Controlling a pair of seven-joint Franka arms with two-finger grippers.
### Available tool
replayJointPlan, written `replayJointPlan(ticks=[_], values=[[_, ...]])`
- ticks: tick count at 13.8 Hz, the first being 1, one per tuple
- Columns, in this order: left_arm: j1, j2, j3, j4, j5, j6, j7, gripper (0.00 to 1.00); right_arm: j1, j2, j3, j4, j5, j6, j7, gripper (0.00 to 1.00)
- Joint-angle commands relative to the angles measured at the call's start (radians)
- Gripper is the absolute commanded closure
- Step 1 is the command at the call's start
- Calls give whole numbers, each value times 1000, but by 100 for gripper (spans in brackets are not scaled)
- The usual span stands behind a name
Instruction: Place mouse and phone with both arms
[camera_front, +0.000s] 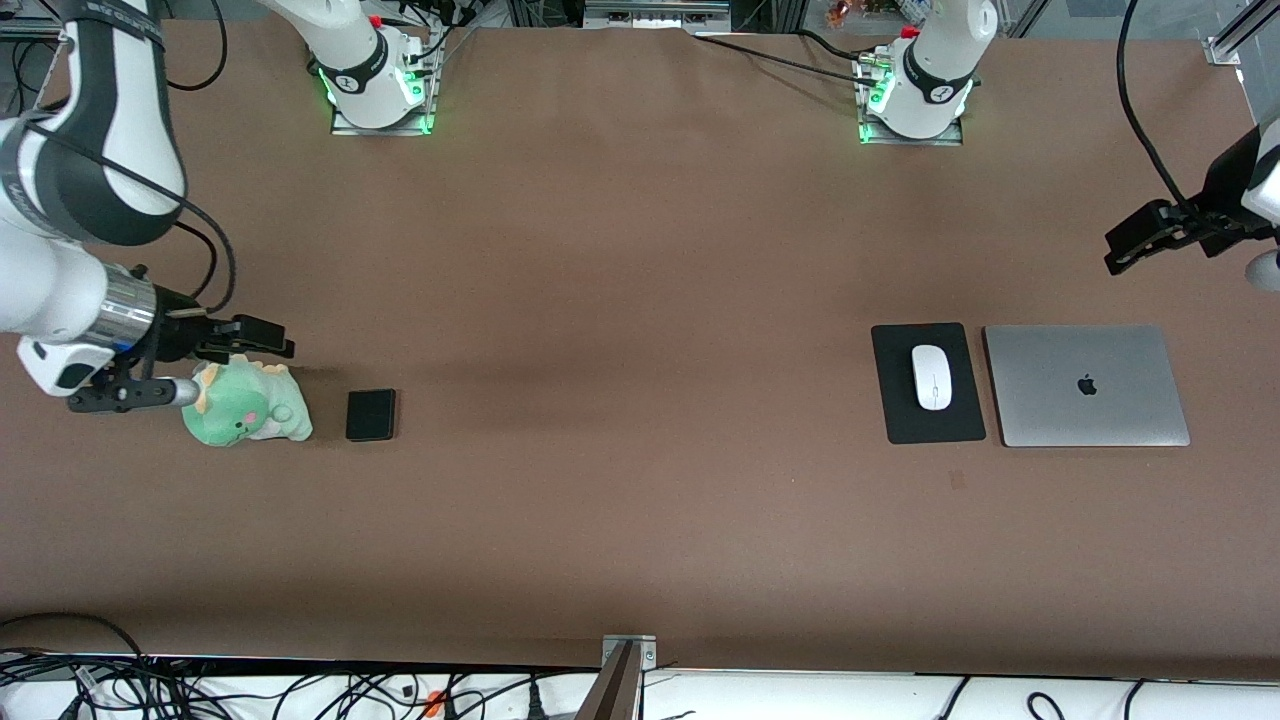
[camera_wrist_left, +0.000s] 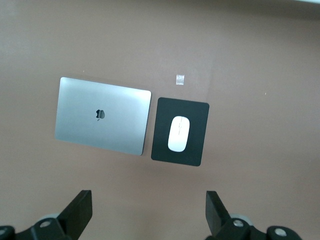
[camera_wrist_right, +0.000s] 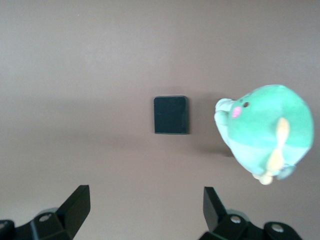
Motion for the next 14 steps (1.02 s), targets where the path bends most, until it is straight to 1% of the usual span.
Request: replayJointPlan(ticks=[1, 2, 4, 6, 8, 9, 11, 14], values=[[-108, -89, 99, -107, -17, 5, 28, 0, -5, -54, -2, 7, -64, -47, -2, 0], [-137, -100, 126, -119, -17, 5, 28, 0, -5, -71, -3, 7, -89, -67, 10, 0], [-165, -117, 146, -136, -17, 5, 28, 0, -5, -121, -8, 4, -134, -84, 47, 0], [-162, -117, 144, -136, -17, 5, 28, 0, -3, -167, -6, 1, -178, -106, 85, 0], [-158, -114, 144, -129, -31, 5, 28, 0, -14, -207, 11, -5, -206, -109, 104, 0], [-155, -114, 144, -126, -39, 4, 28, 0, -53, -221, 43, -13, -207, -116, 105, 0], [-153, -114, 144, -126, -45, 5, 28, 0, -185, -250, 186, -13, -229, -126, 125, 0], [-153, -113, 144, -126, -45, 7, 28, 0, -273, -282, 297, -16, -258, -155, 206, 0]])
